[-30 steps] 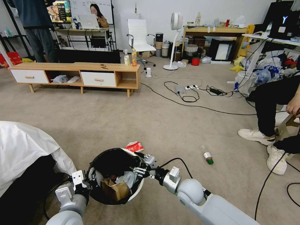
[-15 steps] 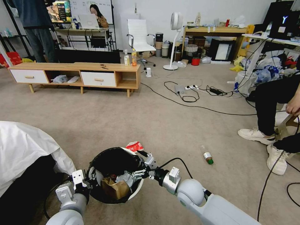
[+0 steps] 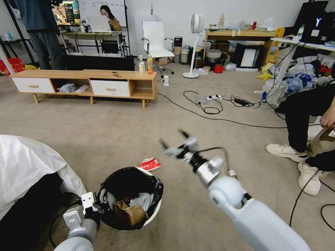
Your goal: Pick up the trash bin and place the garbage on the floor into it.
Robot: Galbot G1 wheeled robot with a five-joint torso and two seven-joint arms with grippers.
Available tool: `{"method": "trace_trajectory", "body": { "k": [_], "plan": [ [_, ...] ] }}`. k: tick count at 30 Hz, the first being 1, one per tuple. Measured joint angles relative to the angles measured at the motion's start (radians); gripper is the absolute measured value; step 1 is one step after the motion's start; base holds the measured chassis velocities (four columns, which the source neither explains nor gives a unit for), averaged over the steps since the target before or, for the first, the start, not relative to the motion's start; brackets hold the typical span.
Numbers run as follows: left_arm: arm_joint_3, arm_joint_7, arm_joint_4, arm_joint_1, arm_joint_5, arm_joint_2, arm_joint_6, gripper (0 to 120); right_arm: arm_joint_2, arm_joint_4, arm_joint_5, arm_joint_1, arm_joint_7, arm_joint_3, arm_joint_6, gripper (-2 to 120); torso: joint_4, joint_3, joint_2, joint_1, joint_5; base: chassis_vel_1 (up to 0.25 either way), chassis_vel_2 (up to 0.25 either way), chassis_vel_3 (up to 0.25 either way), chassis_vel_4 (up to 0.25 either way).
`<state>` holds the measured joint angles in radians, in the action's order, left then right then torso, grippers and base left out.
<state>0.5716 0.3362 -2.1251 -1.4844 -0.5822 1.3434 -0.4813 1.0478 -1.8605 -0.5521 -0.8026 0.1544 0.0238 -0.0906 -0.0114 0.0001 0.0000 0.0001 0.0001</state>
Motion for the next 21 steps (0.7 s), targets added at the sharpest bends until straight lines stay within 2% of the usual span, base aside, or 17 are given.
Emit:
{"method": "trace_trajectory", "body": {
  "k": [9, 21],
  "plan": [
    [-0.008, -0.004, 0.005, 0.004, 0.003, -0.003, 0.004, 6, 0.011, -0.016, 0.007, -0.156, 0.100, 0.154, -0.048, 100, 0.0006, 0.000, 0.000, 0.000, -0.0002, 0.000, 0.000, 0.000, 0.000],
    [-0.001, -0.020, 0.002, 0.004, 0.015, -0.017, 0.006, 6, 0.083, -0.016, 0.076, -0.300, 0.117, 0.317, -0.039, 100, 0.0004, 0.000, 0.000, 0.000, -0.0001, 0.000, 0.000, 0.000, 0.000]
  ]
}}
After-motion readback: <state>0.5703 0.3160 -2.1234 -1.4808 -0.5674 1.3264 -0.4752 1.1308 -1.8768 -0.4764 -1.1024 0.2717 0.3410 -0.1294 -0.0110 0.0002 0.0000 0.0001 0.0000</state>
